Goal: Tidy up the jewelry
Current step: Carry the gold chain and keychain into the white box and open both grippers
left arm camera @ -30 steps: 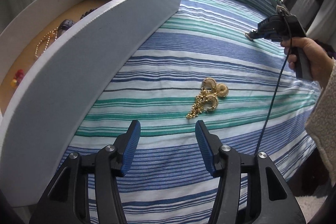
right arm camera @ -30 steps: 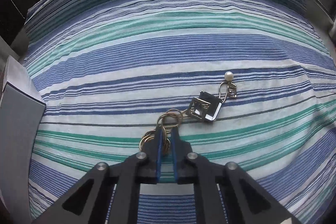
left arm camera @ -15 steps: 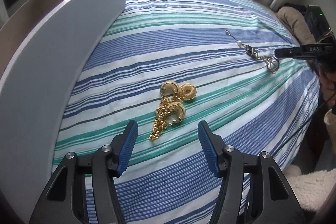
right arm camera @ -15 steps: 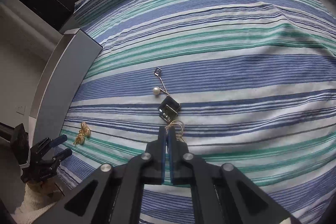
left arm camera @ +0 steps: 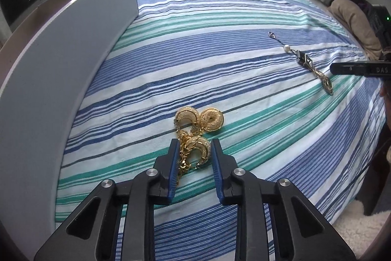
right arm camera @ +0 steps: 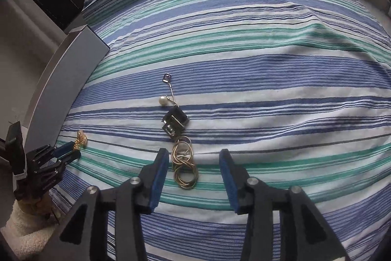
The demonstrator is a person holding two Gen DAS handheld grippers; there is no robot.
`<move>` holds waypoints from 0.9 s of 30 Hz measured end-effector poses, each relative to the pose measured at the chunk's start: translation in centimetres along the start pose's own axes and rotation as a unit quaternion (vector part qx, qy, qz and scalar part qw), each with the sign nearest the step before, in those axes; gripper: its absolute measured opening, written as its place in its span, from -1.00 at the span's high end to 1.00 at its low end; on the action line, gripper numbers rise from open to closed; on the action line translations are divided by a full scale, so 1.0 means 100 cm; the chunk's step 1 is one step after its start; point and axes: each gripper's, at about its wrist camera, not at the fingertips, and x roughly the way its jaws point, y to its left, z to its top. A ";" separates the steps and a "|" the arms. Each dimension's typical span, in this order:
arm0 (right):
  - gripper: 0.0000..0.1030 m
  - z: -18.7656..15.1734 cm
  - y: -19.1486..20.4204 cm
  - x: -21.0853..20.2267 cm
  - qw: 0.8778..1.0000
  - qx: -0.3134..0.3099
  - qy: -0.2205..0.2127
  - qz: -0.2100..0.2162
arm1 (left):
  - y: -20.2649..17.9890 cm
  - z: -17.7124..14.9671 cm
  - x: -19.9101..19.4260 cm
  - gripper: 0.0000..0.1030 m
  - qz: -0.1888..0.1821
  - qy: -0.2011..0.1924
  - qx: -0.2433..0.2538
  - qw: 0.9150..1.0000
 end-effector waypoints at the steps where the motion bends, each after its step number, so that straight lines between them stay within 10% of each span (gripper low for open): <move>1: 0.15 -0.002 0.007 0.007 1.000 -0.020 0.006 -0.011 | 0.000 0.002 -0.004 0.74 -0.003 -0.006 -0.003 1.000; 4: 0.17 -0.007 0.022 0.025 0.998 -0.065 -0.002 -0.023 | 0.003 0.008 -0.020 0.89 -0.020 -0.021 -0.018 0.999; 6: 0.65 -0.008 0.029 0.027 0.995 -0.094 -0.005 -0.045 | 0.009 0.013 -0.034 0.89 -0.034 -0.029 -0.035 0.998; 13: 0.65 0.008 0.036 -0.046 0.995 -0.067 -0.070 0.016 | 0.042 0.030 -0.102 0.89 -0.075 -0.073 -0.100 0.989; 27: 0.65 0.088 0.158 -0.134 0.968 -0.149 -0.147 0.136 | 0.130 0.040 -0.237 0.89 -0.019 -0.154 -0.183 0.971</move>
